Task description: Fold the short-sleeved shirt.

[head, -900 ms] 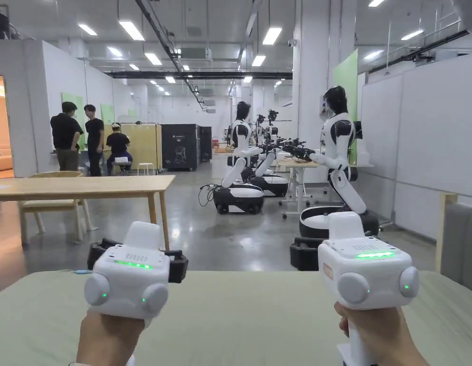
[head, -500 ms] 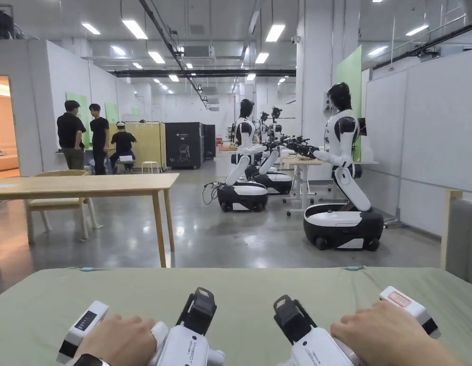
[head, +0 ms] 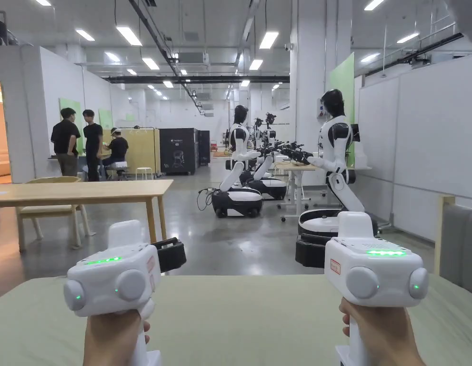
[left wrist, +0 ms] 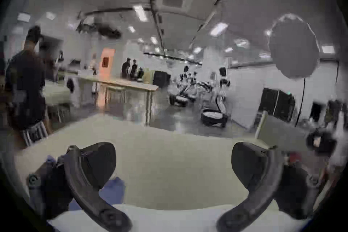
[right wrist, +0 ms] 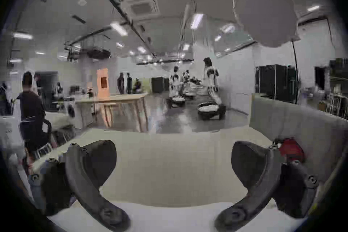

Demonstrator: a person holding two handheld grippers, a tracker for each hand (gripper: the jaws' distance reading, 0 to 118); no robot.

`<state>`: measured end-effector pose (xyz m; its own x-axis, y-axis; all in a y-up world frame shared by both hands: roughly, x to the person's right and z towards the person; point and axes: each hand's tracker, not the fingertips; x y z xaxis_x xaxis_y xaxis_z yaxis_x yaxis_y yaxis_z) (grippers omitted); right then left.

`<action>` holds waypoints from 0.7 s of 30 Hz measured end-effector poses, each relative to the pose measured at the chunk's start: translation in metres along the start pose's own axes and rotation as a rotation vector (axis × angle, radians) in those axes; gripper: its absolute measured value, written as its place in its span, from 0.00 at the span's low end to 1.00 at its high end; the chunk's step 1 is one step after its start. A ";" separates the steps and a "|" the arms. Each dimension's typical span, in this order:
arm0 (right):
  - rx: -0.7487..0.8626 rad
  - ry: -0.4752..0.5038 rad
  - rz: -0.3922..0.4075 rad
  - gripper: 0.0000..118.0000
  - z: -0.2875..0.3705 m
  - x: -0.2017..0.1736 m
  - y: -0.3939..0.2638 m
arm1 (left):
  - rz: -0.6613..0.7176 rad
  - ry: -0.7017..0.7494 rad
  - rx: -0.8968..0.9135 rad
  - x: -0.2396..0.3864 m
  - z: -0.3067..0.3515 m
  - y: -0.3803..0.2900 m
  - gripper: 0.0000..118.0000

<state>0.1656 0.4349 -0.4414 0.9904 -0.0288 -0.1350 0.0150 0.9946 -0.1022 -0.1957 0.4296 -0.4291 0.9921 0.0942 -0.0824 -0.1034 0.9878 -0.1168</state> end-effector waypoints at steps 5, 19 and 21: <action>-0.023 -0.007 0.033 1.00 -0.006 -0.006 -0.007 | -0.291 0.049 0.020 0.017 0.001 -0.015 1.00; -0.051 -0.005 0.060 0.99 -0.005 -0.011 -0.015 | -0.200 0.000 0.001 0.036 -0.010 -0.019 0.99; -0.027 0.007 0.070 0.53 -0.001 -0.013 -0.017 | -0.204 -0.010 0.005 0.039 -0.003 -0.020 0.71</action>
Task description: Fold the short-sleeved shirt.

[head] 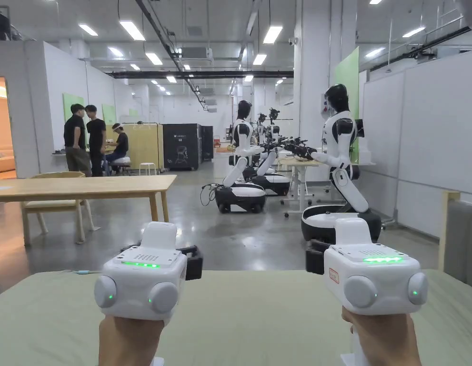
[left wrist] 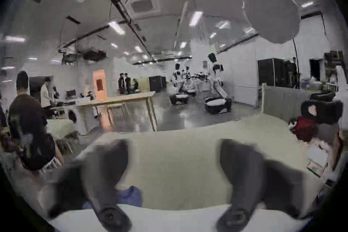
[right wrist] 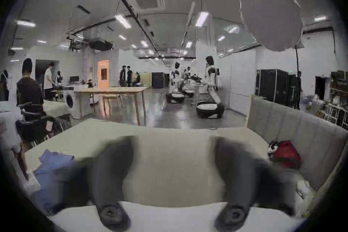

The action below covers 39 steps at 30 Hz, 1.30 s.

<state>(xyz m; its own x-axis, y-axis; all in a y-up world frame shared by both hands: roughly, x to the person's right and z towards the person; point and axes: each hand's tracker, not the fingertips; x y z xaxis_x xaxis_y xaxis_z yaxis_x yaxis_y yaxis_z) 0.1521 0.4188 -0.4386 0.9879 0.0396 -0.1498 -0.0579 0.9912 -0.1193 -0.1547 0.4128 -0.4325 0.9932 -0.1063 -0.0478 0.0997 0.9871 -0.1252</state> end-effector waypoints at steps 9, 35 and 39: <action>0.008 -0.024 0.030 0.01 0.012 -0.004 0.004 | 0.034 0.012 0.016 -0.001 0.024 0.010 0.00; -0.095 0.630 -0.007 0.01 -0.032 -0.333 -0.071 | 0.210 0.573 -0.562 -0.325 0.142 -0.136 0.00; -0.098 0.623 0.040 0.01 -0.044 -0.333 -0.096 | 0.360 0.468 -0.708 -0.338 0.083 -0.183 0.00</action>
<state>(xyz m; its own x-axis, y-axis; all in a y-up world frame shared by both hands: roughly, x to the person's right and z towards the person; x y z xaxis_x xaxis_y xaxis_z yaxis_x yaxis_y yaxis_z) -0.1774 0.3047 -0.4204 0.7173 -0.0345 -0.6959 -0.1350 0.9730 -0.1873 -0.5037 0.2779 -0.3106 0.8160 0.0036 -0.5780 -0.4245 0.6825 -0.5950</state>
